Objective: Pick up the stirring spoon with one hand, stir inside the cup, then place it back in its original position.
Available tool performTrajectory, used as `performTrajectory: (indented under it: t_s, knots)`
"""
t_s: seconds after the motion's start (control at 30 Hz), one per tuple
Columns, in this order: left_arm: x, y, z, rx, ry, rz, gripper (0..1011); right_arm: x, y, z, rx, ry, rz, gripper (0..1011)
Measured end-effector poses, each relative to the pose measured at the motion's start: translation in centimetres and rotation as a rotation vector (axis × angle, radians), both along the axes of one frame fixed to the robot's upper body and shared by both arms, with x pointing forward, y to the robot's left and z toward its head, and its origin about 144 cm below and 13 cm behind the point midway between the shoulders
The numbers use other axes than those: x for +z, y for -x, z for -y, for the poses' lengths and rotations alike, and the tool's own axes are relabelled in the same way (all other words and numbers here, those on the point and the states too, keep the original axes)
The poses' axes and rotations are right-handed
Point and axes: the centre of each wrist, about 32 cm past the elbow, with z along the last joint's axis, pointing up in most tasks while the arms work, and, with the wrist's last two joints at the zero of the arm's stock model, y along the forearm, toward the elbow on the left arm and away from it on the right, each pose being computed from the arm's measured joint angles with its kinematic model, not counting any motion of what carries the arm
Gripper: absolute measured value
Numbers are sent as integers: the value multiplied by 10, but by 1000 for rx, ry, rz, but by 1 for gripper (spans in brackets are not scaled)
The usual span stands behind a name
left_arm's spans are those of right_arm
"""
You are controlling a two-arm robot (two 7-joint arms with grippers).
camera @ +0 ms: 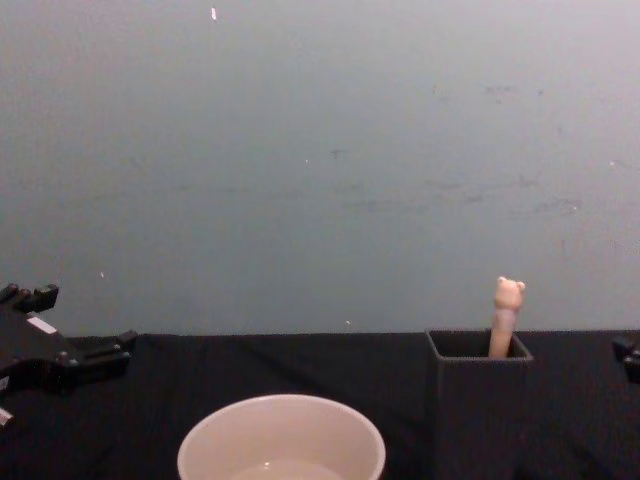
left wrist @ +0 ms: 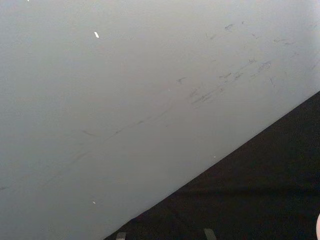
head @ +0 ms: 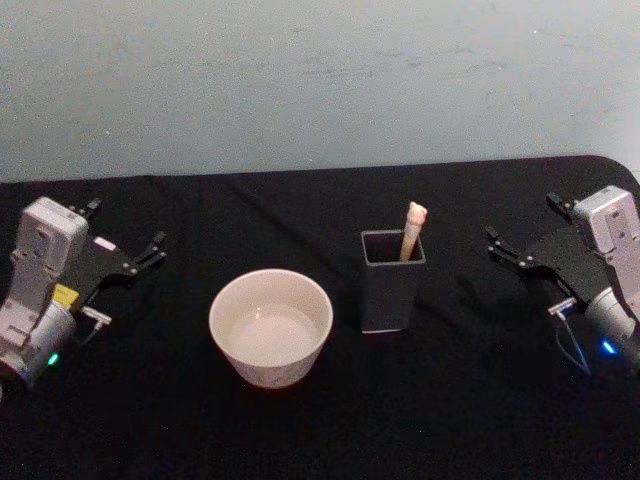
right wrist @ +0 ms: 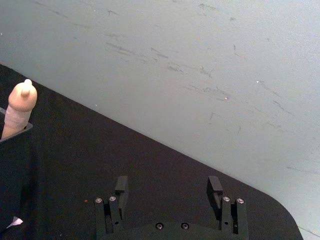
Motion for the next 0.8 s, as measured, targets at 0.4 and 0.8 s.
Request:
performTrajectory:
  t_s: [0.4, 0.8]
  knots:
    - [0, 0, 0, 0, 0, 0, 1001, 0, 0, 0, 0, 0, 0, 1002]
    - [0, 0, 0, 0, 0, 0, 1001, 0, 0, 0, 0, 0, 0, 1002]
